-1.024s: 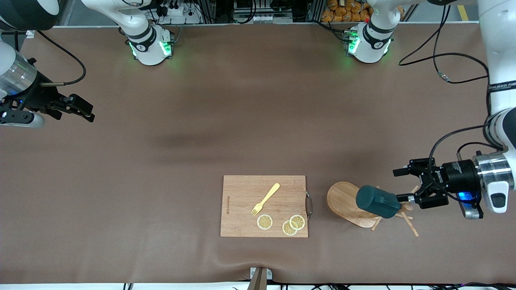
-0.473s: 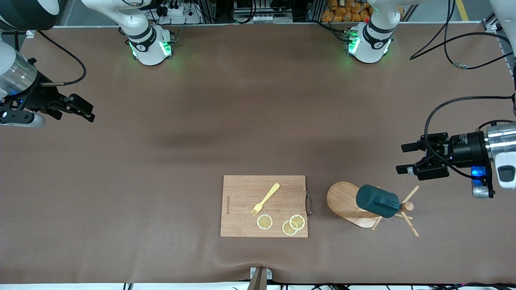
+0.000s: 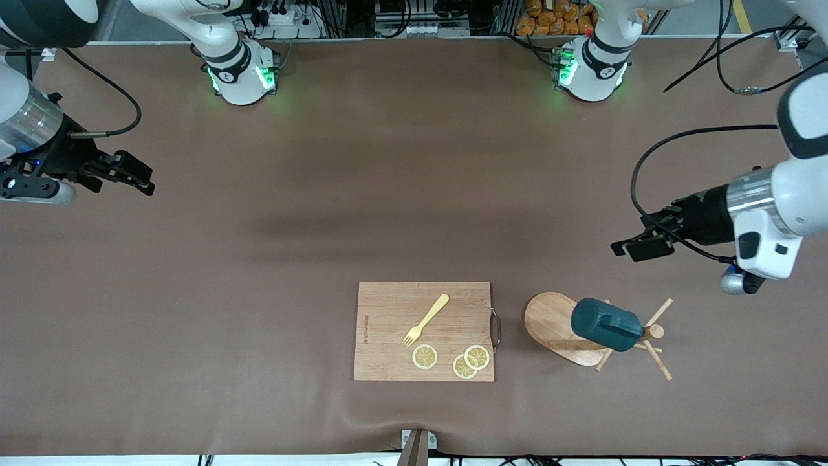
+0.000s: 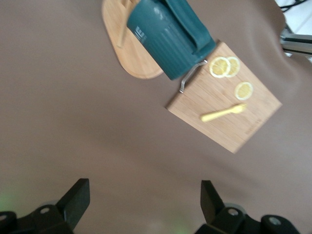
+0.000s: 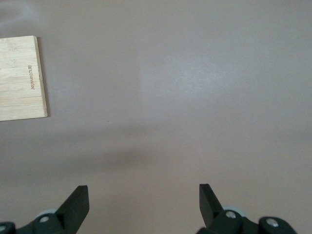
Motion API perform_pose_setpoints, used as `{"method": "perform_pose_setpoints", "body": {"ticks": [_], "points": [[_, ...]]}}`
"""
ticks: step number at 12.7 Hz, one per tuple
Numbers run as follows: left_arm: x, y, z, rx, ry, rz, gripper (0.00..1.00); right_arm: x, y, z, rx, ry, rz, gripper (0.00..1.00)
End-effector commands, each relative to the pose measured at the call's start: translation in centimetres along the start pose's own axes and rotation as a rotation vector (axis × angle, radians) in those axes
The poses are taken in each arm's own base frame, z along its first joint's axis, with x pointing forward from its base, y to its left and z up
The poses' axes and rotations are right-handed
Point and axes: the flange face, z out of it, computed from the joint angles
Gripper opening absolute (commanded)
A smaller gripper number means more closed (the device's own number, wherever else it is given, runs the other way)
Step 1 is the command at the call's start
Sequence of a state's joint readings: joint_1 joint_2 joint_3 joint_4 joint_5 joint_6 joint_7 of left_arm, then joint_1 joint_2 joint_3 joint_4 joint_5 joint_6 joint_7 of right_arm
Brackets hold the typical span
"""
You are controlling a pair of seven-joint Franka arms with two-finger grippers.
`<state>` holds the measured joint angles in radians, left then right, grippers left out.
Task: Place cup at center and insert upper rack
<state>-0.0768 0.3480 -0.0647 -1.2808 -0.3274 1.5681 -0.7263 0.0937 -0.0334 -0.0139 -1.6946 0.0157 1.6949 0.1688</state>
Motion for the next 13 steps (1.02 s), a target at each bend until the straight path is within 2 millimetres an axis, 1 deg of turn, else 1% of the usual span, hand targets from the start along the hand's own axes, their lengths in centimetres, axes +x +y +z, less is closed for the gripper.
{"method": "perform_pose_setpoints", "body": {"ticks": [1, 3, 4, 7, 8, 10, 13], "points": [[-1.5, -0.8, -1.1, 0.095, 0.057, 0.039, 1.0, -0.4, -0.2, -0.6, -0.011, 0.008, -0.002, 1.0], [-1.8, -1.5, -2.1, 0.175, 0.116, 0.107, 1.0, -0.4, -0.3, -0.6, -0.011, 0.007, -0.005, 1.0], [-2.0, -1.9, -2.3, 0.205, 0.112, 0.144, 1.0, -0.4, -0.2, -0.6, -0.011, 0.007, -0.002, 1.0], [-2.6, -2.7, -3.7, 0.214, 0.111, 0.252, 1.0, -0.4, -0.2, -0.4, -0.012, 0.004, -0.002, 1.0], [-3.3, -3.1, -4.2, 0.234, 0.11, 0.324, 1.0, -0.3, 0.2, -0.4, -0.012, 0.005, 0.005, 1.0], [-4.1, -4.8, -5.4, 0.315, 0.138, 0.449, 1.0, -0.3, 0.2, -0.3, -0.012, 0.001, 0.005, 1.0], [-5.9, -7.1, -6.5, 0.353, 0.143, 0.518, 1.0, -0.1, 0.7, -0.1, -0.012, 0.002, 0.014, 1.0]]}}
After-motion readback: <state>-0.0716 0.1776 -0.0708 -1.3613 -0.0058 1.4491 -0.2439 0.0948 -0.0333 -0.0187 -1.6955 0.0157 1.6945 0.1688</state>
